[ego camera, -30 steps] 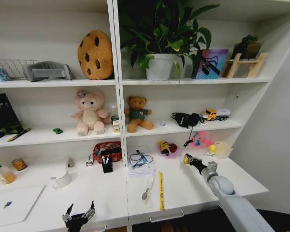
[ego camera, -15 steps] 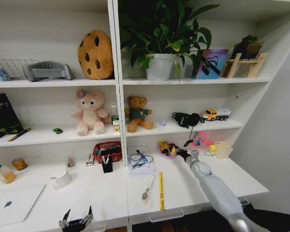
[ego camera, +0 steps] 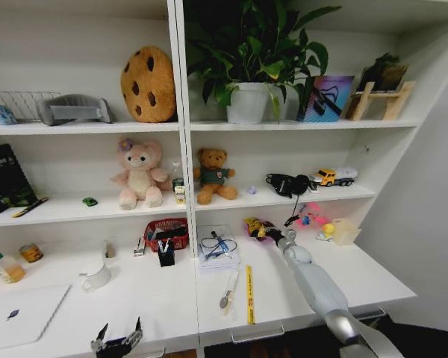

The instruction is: Organize the objects on the table.

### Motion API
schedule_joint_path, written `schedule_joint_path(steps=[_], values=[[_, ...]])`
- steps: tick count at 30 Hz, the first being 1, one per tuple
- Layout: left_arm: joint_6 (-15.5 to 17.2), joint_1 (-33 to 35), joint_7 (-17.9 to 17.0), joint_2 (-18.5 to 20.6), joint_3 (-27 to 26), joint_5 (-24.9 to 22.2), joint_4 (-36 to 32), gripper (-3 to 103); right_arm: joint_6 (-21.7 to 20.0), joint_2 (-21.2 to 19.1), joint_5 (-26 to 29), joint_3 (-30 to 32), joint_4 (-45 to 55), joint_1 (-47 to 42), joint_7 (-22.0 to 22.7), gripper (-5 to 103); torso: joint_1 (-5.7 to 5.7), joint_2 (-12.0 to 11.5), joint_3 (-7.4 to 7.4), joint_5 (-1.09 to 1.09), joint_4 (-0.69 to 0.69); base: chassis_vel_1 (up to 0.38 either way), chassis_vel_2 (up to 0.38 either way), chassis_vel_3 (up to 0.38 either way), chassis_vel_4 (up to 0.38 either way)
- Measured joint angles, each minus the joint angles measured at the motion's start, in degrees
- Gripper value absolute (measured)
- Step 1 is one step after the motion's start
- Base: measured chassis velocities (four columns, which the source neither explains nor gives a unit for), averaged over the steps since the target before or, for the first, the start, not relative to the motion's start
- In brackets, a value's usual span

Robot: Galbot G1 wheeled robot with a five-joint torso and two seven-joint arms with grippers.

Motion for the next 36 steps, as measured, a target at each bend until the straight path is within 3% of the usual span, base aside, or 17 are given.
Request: schedule_joint_path(steps=[9,11,16,18,20,24,26,27,28,31,36], values=[[0.19,0.35,0.08,-0.22,0.18,-0.04,0.06,100,4.13,0.20,-0.14,2.16,-2.82,-0.63,-1.43,-1,0.00,0.00,0.00,0.01,0.01,0.000,0.000,0.000,0.000],[0.19,0.52,0.27,-0.46,0.43,0.27,-0.09,100,5.63,0.22,0.26,2.42,-2.83,-1.42,-2.25,15,0.00,0.00,0.00,0.02,0.02,0.000,0.000,0.000,0.000],[0.15,0.52,0.33,-0.62,0.49,0.38,-0.16,100,5.71,-0.99,0.98,2.51,0.06,-2.82,-2.34,31,0.00,0.00,0.00,0.01,0.02,0.000,0.000,0.000,0.000],[0.14,0.52,0.33,-0.62,0.50,0.39,-0.18,100,5.59,-1.45,1.29,2.51,1.11,-3.31,-2.34,31,0.00,0.00,0.00,0.01,0.02,0.000,0.000,0.000,0.000],[0.10,0.41,0.36,-0.65,0.55,0.34,-0.40,100,4.06,-5.29,3.72,2.66,9.49,-8.26,-2.14,47,0.00,0.00,0.00,0.01,0.03,0.000,0.000,0.000,0.000],[0.03,0.06,0.38,-0.62,0.54,0.11,-0.50,100,0.87,-8.95,5.78,3.90,20.52,-15.36,-0.13,58,0.00,0.00,-0.01,0.01,0.00,0.000,0.000,0.000,0.000],[0.01,-0.38,0.40,-0.44,0.59,-0.26,-0.52,100,-1.94,-10.86,7.15,6.26,28.72,-20.82,2.97,63,0.00,0.00,-0.01,0.01,0.00,0.000,0.000,0.000,0.000],[0.01,-0.83,0.39,-0.21,0.69,-0.59,-0.51,100,-3.56,-11.79,8.92,7.86,33.60,-24.57,5.00,74,-0.01,0.00,-0.01,-0.01,0.00,0.000,0.000,0.000,0.000],[0.01,-0.83,0.39,-0.21,0.69,-0.59,-0.51,100,-3.56,-11.79,8.92,7.86,33.60,-24.57,5.00,74,-0.01,0.00,-0.01,-0.01,0.00,0.000,0.000,0.000,0.000],[0.08,-2.37,0.35,0.75,0.89,-1.89,-0.57,100,-5.56,-13.58,10.95,11.35,45.15,-34.62,9.73,90,-0.01,0.00,-0.02,0.00,0.00,0.000,0.000,0.000,0.000],[0.11,-3.52,0.30,0.97,0.82,-2.91,-1.01,100,-7.04,-13.28,11.00,14.83,55.76,-44.16,14.92,99,-0.01,0.00,-0.01,0.00,0.00,0.000,0.000,0.000,0.000]])
